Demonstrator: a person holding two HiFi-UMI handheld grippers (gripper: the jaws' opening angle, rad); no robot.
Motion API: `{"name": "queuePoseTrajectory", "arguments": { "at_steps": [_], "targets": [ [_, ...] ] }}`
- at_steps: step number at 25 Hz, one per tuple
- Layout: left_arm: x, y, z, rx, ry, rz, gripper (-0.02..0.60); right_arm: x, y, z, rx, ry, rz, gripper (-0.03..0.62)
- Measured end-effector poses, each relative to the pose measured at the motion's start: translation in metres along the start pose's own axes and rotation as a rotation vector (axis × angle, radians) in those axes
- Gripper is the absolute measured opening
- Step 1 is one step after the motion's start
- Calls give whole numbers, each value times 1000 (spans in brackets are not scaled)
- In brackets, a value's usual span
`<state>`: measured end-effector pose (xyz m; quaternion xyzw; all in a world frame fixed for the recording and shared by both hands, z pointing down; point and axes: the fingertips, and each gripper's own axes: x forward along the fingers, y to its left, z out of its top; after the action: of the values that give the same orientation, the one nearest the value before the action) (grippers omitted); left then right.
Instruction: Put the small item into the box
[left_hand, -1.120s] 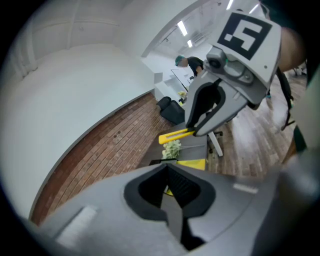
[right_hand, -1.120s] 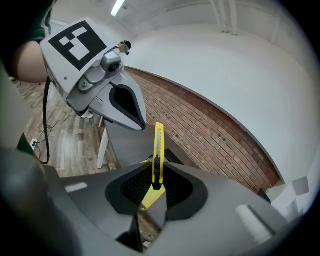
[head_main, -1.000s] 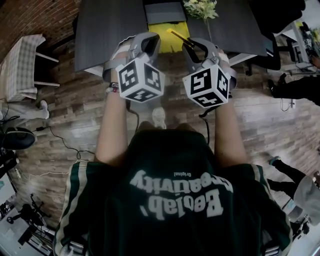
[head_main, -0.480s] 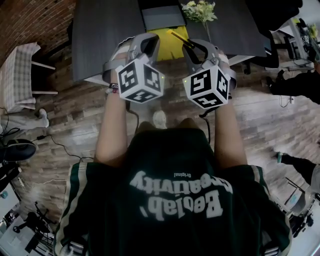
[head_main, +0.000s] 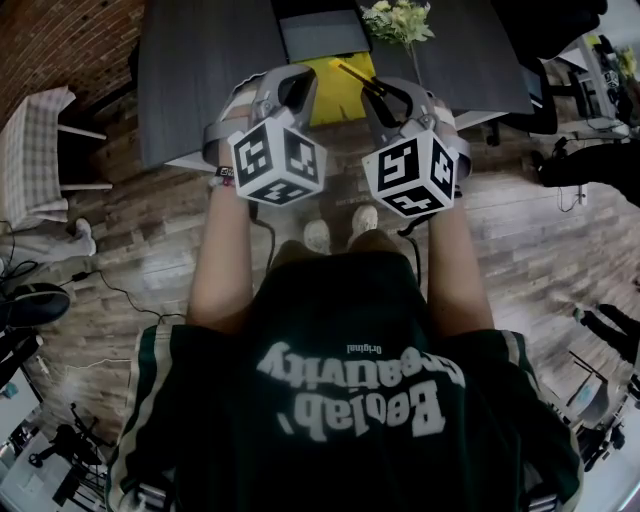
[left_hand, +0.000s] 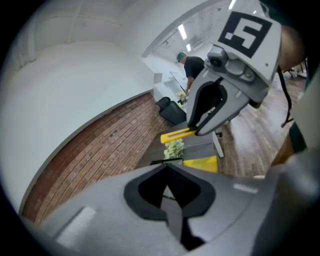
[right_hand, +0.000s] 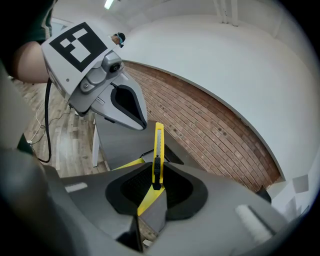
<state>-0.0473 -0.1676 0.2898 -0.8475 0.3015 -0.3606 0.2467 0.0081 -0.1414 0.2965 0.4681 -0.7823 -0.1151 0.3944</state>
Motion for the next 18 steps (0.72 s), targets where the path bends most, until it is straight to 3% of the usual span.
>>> {"name": "queuePoseTrajectory", "arguments": {
  "at_steps": [18],
  "targets": [
    [57, 5, 3, -66, 121, 40, 3, 44, -38, -30, -17, -60, 138, 74]
  ]
}}
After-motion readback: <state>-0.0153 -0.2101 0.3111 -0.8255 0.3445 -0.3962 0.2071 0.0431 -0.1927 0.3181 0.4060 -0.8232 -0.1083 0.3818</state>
